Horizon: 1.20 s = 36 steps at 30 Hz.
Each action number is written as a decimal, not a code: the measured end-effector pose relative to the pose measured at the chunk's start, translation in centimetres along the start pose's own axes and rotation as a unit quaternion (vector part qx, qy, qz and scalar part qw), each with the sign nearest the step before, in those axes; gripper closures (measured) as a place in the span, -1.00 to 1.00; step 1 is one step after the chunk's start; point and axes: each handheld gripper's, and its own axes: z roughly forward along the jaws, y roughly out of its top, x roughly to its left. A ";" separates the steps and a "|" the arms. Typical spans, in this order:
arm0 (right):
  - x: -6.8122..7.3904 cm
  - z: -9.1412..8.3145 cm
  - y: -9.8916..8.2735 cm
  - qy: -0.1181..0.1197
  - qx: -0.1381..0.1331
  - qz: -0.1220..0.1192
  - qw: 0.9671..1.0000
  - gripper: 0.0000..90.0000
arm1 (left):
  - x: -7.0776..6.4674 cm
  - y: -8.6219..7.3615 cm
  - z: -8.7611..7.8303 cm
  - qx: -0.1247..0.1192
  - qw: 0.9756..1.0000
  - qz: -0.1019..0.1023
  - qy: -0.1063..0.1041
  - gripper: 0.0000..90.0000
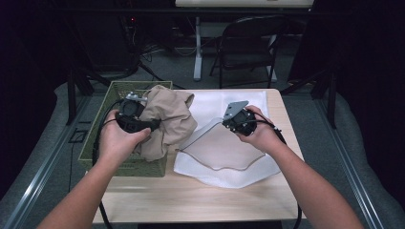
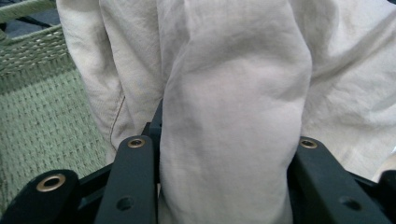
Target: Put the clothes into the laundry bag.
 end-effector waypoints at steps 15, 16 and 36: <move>-0.1 0.1 0.1 -0.001 -0.001 -0.002 1.000 0.97 | -1.6 -2.1 -1.2 -0.002 0.999 0.013 -0.029 0.33; -0.1 0.1 0.1 -0.001 -0.001 -0.002 1.000 0.97 | -1.7 -2.3 -1.2 -0.002 0.999 0.015 -0.033 0.33; -1.5 1.1 -0.5 0.003 0.013 0.002 1.000 0.97 | -4.6 -2.6 -0.7 0.000 0.997 0.046 -0.063 0.33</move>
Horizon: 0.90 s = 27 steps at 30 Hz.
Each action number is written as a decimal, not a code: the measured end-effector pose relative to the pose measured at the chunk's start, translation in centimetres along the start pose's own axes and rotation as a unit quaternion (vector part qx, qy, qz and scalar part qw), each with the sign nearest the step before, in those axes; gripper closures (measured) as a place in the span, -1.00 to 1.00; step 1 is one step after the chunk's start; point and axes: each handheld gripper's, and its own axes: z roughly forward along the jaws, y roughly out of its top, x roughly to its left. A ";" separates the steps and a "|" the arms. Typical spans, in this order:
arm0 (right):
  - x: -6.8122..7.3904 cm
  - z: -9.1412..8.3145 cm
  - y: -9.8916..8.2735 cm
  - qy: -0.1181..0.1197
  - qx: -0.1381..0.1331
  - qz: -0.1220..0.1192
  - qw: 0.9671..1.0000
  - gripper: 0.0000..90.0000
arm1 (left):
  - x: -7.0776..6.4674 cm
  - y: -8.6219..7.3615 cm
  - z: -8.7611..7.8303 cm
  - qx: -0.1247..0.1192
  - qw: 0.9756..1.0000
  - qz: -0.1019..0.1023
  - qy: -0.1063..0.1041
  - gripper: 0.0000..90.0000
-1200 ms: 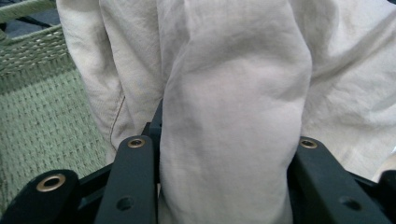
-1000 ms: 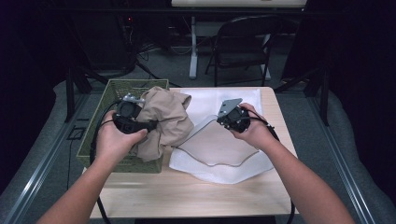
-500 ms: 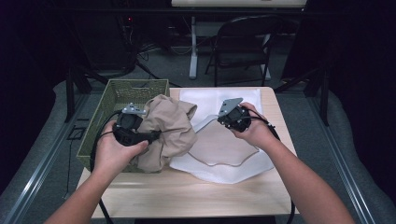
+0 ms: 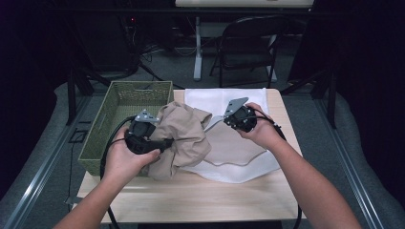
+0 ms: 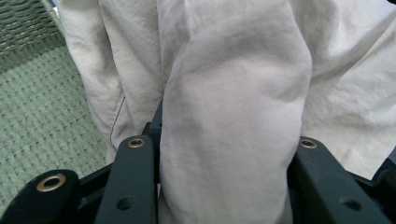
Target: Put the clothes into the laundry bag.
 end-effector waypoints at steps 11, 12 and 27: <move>-0.6 0.5 0.0 0.002 -0.001 0.016 1.000 0.97 | -1.5 -0.4 1.2 0.001 1.000 0.012 -0.016 0.33; -0.5 0.5 0.1 0.001 -0.003 0.017 1.000 0.97 | -1.7 -0.5 1.3 0.003 1.000 0.014 -0.019 0.33; -0.3 0.2 0.3 -0.001 -0.001 0.012 1.000 0.97 | -4.6 -1.4 2.7 0.010 0.998 0.043 -0.047 0.33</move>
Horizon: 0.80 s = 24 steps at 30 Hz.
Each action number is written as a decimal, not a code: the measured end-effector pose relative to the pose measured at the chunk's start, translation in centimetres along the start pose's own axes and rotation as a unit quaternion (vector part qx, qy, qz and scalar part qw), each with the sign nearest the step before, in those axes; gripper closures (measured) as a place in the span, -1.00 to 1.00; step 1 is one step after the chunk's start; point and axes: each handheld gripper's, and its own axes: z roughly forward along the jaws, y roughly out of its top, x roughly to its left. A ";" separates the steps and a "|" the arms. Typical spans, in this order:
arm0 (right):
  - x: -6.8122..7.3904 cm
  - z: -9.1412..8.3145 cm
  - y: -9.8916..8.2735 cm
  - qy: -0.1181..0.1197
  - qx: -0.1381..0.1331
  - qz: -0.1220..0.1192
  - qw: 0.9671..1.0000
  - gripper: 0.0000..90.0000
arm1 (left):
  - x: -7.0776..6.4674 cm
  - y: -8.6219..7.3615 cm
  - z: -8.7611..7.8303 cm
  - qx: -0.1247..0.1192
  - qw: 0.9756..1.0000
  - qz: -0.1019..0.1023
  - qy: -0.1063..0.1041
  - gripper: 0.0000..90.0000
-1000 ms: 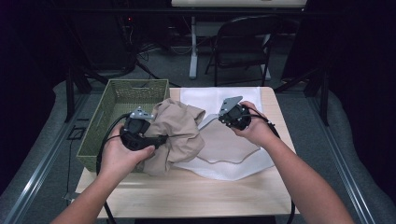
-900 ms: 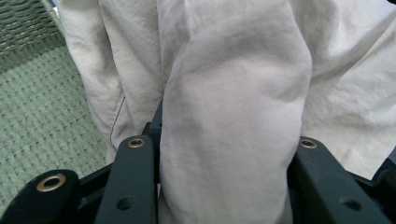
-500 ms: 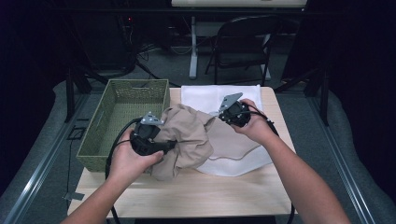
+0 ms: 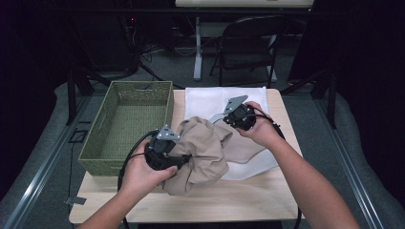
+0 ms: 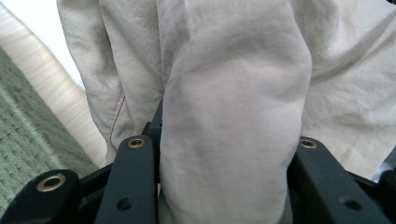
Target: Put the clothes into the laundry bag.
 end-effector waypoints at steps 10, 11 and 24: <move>0.2 -0.1 0.0 0.004 -0.003 -0.001 1.000 0.97 | -0.5 -0.7 1.7 0.012 1.000 0.003 -0.021 0.34; 0.2 -0.1 0.1 0.004 -0.001 -0.003 1.000 0.97 | -0.6 -0.8 1.8 0.011 1.000 0.006 -0.022 0.33; 0.4 -0.2 0.3 0.004 -0.004 -0.006 1.000 0.97 | -2.2 -0.8 4.7 0.032 0.999 0.029 -0.032 0.33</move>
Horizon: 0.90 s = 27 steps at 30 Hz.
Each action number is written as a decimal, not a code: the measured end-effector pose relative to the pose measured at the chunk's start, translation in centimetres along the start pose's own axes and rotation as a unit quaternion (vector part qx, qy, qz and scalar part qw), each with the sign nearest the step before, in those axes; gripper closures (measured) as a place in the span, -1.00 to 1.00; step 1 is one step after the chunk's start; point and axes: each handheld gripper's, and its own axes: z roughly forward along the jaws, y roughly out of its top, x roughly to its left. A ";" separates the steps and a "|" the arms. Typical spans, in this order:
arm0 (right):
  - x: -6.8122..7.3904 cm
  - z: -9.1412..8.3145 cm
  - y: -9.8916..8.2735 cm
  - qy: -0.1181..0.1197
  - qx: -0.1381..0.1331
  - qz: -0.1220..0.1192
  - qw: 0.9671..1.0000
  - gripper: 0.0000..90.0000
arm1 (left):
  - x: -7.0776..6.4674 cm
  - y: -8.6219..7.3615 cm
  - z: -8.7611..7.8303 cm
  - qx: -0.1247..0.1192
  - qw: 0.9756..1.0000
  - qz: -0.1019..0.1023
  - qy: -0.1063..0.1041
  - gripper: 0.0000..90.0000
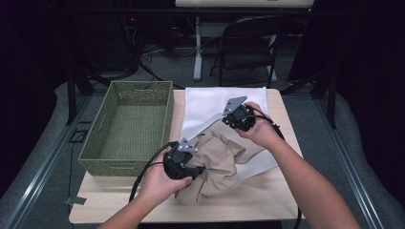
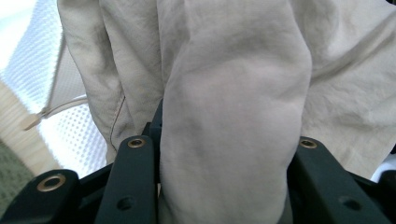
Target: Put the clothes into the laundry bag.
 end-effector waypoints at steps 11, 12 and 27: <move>0.1 -0.1 0.1 -0.001 -0.002 0.000 1.000 0.97 | -0.4 1.0 2.7 0.015 1.000 0.008 -0.003 0.33; 0.1 -0.2 0.1 -0.001 -0.001 -0.002 1.000 0.97 | -0.3 1.2 3.1 0.020 1.000 0.006 -0.004 0.33; 0.5 -0.8 0.2 -0.002 -0.004 -0.008 1.000 0.97 | 0.5 2.2 6.1 0.025 0.999 -0.018 0.011 0.33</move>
